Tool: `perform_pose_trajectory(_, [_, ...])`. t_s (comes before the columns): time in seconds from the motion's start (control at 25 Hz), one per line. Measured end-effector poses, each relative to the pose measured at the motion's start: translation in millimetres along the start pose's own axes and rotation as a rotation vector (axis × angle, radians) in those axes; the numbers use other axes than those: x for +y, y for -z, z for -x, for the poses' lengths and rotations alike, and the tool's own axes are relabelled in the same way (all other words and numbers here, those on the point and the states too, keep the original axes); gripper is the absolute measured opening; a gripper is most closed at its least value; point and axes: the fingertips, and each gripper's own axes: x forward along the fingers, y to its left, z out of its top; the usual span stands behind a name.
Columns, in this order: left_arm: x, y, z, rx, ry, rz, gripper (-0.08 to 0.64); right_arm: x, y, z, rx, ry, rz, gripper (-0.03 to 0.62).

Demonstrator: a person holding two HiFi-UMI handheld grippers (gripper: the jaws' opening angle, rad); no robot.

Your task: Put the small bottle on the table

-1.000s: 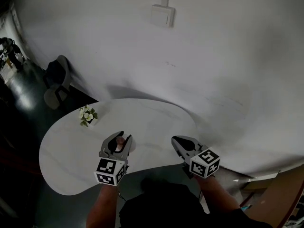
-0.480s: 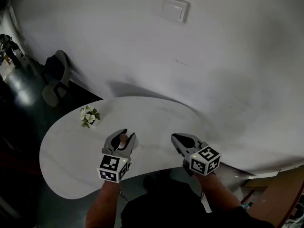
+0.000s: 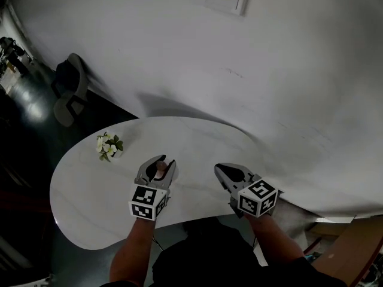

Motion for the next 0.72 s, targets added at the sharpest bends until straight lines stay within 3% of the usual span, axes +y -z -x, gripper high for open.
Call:
perform_pose_trajectory(0.32, [5,25,-52,0.084,0.018,-0.019,0.133,-30,7,-9,0.020,-0.008,-0.036,0.012])
perform_pose_trajectory(0.72, [6,61,-112,0.169,0.048,0.040,0.133,-65,34,-9,0.053,0.025,-0.116,0.012])
